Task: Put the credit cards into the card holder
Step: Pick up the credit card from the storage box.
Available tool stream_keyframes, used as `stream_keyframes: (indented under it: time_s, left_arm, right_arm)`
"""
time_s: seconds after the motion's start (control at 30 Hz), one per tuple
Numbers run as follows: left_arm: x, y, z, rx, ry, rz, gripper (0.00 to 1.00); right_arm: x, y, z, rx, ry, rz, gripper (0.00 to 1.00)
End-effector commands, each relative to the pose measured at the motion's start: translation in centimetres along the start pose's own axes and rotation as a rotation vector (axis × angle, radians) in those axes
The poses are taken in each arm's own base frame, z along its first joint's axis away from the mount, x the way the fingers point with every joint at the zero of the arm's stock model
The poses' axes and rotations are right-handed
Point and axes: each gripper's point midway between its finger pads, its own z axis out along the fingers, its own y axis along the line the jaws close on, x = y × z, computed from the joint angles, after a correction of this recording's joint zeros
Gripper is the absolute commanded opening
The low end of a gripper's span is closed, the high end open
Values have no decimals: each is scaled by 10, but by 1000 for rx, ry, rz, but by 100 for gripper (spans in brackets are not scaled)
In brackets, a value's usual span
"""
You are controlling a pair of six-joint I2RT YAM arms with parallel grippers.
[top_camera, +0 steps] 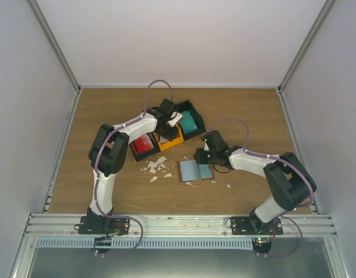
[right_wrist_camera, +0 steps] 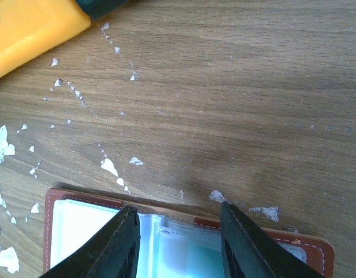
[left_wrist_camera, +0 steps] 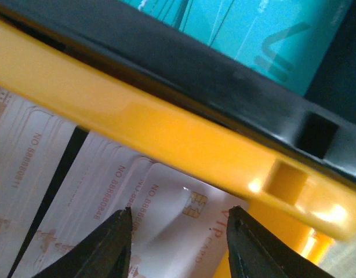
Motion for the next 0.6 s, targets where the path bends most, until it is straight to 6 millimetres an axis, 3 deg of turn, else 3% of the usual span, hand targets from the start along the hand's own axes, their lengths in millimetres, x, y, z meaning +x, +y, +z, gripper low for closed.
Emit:
stream_keyframes:
  time_s: [0.0,0.17,0.33,0.4,0.57]
  left_arm:
    - [12,-8,12,20,60,11,45]
    - [19,-3,20,-6,94,-8,52]
    - [12,0,16,-26,68,-7,63]
    - [9,2,16,-37,65,-5,64]
    - [13,-3,19,-7,88,-9,53]
  right_arm:
    - [-3,5,0,-11,-10,-1,40]
    - [-2,5,1,-8,-7,-2,40]
    - [-2,4,0,-5,-9,-2,40]
    - [-3,5,0,-7,-11,-3,40]
    - [-4,6,-1,-3,-14,-2,40]
